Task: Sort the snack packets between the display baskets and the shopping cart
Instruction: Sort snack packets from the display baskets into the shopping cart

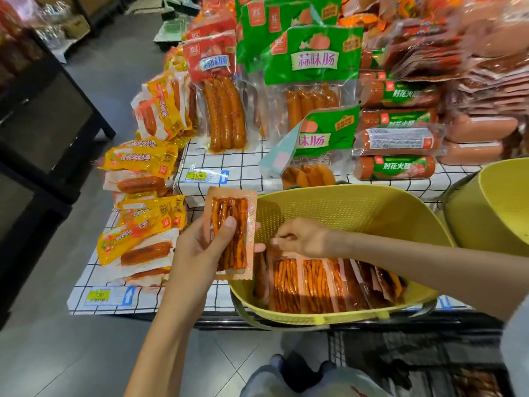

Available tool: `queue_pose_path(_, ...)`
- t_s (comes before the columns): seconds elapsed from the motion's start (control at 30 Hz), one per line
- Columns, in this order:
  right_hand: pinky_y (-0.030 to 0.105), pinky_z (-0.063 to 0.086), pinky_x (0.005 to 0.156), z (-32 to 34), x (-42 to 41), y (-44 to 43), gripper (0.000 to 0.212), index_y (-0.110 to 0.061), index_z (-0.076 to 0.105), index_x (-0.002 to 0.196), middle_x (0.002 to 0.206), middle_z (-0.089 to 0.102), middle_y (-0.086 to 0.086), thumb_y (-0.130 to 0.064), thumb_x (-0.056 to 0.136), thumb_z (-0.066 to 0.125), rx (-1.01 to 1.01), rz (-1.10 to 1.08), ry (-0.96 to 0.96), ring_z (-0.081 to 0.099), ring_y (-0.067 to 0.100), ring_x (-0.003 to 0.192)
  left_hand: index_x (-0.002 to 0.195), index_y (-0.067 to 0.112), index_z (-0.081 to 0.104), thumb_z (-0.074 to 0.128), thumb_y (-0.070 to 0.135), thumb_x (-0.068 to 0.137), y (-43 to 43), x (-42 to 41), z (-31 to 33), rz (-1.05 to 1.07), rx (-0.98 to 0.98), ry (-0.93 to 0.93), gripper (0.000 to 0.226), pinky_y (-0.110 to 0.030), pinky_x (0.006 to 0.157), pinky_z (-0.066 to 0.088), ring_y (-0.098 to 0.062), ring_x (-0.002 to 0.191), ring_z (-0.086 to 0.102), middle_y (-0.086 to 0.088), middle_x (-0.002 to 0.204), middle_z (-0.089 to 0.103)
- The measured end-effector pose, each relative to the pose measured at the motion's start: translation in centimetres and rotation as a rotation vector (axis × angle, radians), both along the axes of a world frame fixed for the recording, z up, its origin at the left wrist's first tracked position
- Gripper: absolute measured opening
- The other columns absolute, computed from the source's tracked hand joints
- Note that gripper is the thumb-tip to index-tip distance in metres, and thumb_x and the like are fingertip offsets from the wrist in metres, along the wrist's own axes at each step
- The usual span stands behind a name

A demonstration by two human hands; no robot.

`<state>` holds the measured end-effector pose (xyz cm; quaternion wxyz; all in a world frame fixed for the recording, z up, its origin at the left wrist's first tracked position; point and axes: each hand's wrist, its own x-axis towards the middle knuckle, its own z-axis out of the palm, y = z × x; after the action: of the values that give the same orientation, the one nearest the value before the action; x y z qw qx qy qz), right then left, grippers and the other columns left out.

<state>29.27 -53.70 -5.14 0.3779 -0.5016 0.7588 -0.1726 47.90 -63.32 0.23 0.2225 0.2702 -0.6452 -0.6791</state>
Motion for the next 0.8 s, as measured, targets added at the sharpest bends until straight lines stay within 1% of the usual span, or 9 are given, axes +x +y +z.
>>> queue_pose_path(0.03, 0.027, 0.045, 0.077, 0.3, -0.4, 0.2, 0.021, -0.020, 0.063, 0.098, 0.098, 0.057, 0.001, -0.038, 0.094, 0.052, 0.014, 0.056, 0.043, 0.054, 0.016, 0.093, 0.107, 0.021, 0.067, 0.056, 0.037, 0.085, 0.0, 0.0, 0.0, -0.001, 0.001, 0.001, 0.029, -0.028, 0.067, 0.059, -0.024, 0.089, 0.073, -0.004, 0.100, 0.075)
queue_pose_path(0.1, 0.031, 0.042, 0.094, 0.4, -1.4, 1.2, 0.052, -0.013, 0.049, 0.130, 0.124, 0.051, 0.006, -0.045, 0.090, 0.057, 0.153, 0.186, 0.190, 0.048, 0.022, 0.117, 0.108, 0.023, 0.067, 0.056, 0.037, 0.085, 0.0, -0.1, 0.1, -0.009, 0.001, 0.007, 0.028, -0.032, 0.070, 0.060, -0.025, 0.090, 0.072, -0.004, 0.101, 0.075)
queue_pose_path(0.2, 0.034, 0.041, 0.100, -0.5, -1.7, 3.0, 0.083, -0.010, 0.032, 0.143, 0.140, 0.043, 0.009, -0.047, 0.079, 0.069, 0.337, 0.281, 0.255, 0.044, 0.025, 0.126, 0.111, 0.021, 0.066, 0.055, 0.034, 0.088, 0.1, -0.2, 0.3, -0.021, 0.004, 0.022, 0.028, -0.032, 0.069, 0.060, -0.026, 0.089, 0.073, -0.005, 0.102, 0.074)
queue_pose_path(0.37, 0.030, 0.047, 0.092, -0.8, -2.4, 2.7, 0.059, -0.014, 0.049, 0.128, 0.123, 0.057, 0.002, -0.029, 0.077, 0.074, 0.111, -0.033, 0.232, 0.054, 0.018, 0.110, 0.112, 0.023, 0.065, 0.053, 0.033, 0.090, 0.2, -0.5, 0.5, -0.025, 0.008, 0.019, 0.027, -0.037, 0.074, 0.060, -0.027, 0.091, 0.072, -0.005, 0.104, 0.074)
queue_pose_path(0.5, 0.014, 0.048, 0.072, 3.0, -4.5, 2.4, 0.017, -0.015, 0.063, 0.103, 0.101, 0.065, -0.006, -0.017, 0.086, 0.066, -0.085, 0.019, 0.023, 0.061, 0.011, 0.096, 0.115, 0.022, 0.063, 0.048, 0.035, 0.091, 0.3, -1.3, 0.7, -0.003, 0.025, 0.010, 0.031, -0.035, 0.066, 0.060, -0.025, 0.090, 0.073, -0.002, 0.104, 0.074)
queue_pose_path(0.6, 0.013, 0.052, 0.072, 8.0, -4.7, 2.5, 0.019, -0.018, 0.068, 0.096, 0.090, 0.071, -0.006, -0.028, 0.079, 0.069, -0.308, 0.007, -0.251, 0.067, 0.003, 0.088, 0.116, 0.021, 0.061, 0.043, 0.039, 0.090, 0.6, -2.4, 1.3, -0.035, -0.046, 0.010, 0.037, -0.030, 0.069, 0.060, -0.017, 0.090, 0.072, 0.002, 0.103, 0.074)
queue_pose_path(0.67, 0.022, 0.055, 0.079, 9.8, -3.9, 1.8, 0.025, -0.021, 0.070, 0.092, 0.092, 0.072, -0.003, -0.034, 0.072, 0.073, -0.381, -0.038, -0.318, 0.068, 0.007, 0.087, 0.118, 0.019, 0.060, 0.043, 0.042, 0.088, 1.3, -3.3, 1.7, -0.153, -0.069, -0.001, 0.041, -0.024, 0.073, 0.058, -0.011, 0.093, 0.071, 0.005, 0.105, 0.073)
queue_pose_path(0.73, 0.027, 0.056, 0.079, 10.0, -2.8, 0.7, 0.019, -0.022, 0.070, 0.087, 0.089, 0.073, 0.000, -0.027, 0.070, 0.079, -0.515, -0.095, -0.243, 0.068, 0.012, 0.084, 0.117, 0.020, 0.058, 0.053, 0.038, 0.083, 1.9, -4.0, 1.8, -0.232, -0.078, -0.036, 0.039, -0.016, 0.070, 0.054, -0.007, 0.093, 0.070, 0.006, 0.104, 0.073)
queue_pose_path(0.8, 0.023, 0.054, 0.069, 9.1, -1.7, 0.0, 0.015, -0.024, 0.069, 0.084, 0.082, 0.070, -0.005, -0.028, 0.073, 0.078, -0.616, -0.188, -0.094, 0.064, 0.005, 0.074, 0.114, 0.015, 0.058, 0.064, 0.022, 0.082, 2.0, -4.3, 1.5, -0.214, -0.082, -0.070, 0.034, -0.017, 0.069, 0.054, -0.009, 0.090, 0.071, 0.001, 0.100, 0.074)
